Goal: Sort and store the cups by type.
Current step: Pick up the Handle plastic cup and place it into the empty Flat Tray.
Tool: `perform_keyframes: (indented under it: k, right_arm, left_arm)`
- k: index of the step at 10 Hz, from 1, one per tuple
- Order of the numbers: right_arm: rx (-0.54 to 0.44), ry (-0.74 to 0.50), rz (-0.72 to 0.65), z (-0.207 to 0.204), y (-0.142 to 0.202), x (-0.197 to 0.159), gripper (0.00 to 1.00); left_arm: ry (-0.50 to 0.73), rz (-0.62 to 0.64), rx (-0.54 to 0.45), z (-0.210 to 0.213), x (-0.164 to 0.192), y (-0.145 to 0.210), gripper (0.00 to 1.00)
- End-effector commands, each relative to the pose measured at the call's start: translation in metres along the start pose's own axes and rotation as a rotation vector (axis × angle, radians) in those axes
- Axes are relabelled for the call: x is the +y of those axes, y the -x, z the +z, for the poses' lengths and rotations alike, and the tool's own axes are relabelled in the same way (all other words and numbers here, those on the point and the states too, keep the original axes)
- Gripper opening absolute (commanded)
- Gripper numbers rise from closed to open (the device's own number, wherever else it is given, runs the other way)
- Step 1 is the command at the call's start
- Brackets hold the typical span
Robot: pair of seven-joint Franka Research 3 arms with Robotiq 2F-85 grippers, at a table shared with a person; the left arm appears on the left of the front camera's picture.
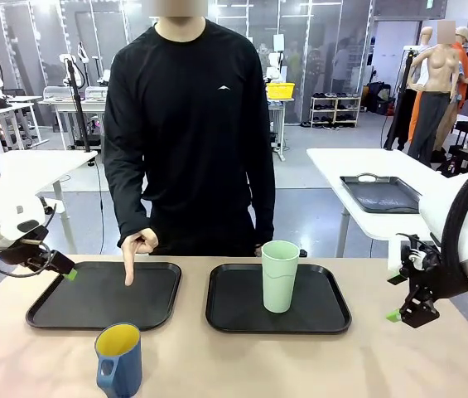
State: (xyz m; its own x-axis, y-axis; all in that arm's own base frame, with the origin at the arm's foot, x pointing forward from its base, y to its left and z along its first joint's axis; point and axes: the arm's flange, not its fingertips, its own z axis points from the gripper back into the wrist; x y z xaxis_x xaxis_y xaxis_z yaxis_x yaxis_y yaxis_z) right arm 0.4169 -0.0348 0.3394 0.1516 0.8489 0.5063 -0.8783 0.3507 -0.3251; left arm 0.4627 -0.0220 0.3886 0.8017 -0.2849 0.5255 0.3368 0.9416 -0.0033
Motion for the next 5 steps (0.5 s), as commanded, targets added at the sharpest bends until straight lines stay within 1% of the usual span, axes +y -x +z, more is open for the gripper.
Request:
perform_keyframes:
  k: [1,3,4,5]
  right_arm:
    - [0.004,0.012,-0.007,-0.002,0.0,0.0,1.0]
    - [0.004,0.012,-0.007,-0.002,0.0,0.0,1.0]
    - [0.004,0.012,-0.007,-0.002,0.0,0.0,1.0]
    - [0.004,0.012,-0.007,-0.002,0.0,0.0,1.0]
  left_arm:
    - [0.014,-0.025,0.027,0.012,0.017,0.009,1.0]
    - [-0.013,-0.107,0.091,0.025,0.03,0.031,1.0]
    - [0.008,-0.155,0.126,0.031,0.034,0.044,1.0]
    - [-0.039,-0.224,0.151,0.034,0.039,0.056,1.0]
